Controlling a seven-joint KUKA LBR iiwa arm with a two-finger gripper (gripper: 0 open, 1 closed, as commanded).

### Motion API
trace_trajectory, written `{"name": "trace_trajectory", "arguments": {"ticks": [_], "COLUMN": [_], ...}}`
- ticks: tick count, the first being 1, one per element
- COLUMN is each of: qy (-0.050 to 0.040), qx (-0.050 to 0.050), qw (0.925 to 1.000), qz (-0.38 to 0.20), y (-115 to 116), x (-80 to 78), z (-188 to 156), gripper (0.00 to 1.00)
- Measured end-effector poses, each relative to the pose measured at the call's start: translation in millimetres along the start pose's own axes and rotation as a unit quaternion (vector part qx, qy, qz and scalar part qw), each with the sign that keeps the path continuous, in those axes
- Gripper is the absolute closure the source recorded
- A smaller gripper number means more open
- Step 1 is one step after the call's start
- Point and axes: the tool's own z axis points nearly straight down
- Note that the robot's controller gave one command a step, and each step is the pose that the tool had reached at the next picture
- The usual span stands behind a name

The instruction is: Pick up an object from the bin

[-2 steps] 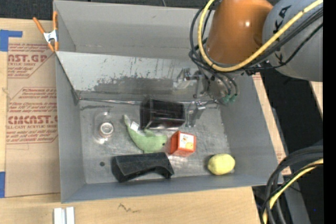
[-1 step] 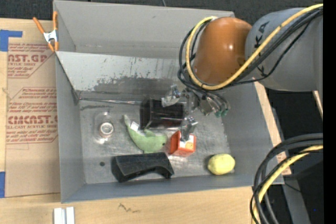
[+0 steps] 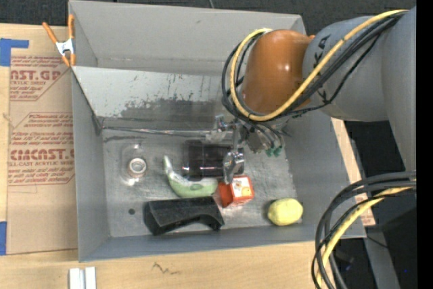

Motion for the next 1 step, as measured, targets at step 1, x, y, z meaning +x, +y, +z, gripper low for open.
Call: {"name": "trace_trajectory", "arguments": {"ticks": [1], "qy": [-0.0001], "qx": [0.0], "qw": [1.0], "qz": [0.0], "y": [0.0], "x": [0.0], "z": [0.0], "gripper": [1.0]}}
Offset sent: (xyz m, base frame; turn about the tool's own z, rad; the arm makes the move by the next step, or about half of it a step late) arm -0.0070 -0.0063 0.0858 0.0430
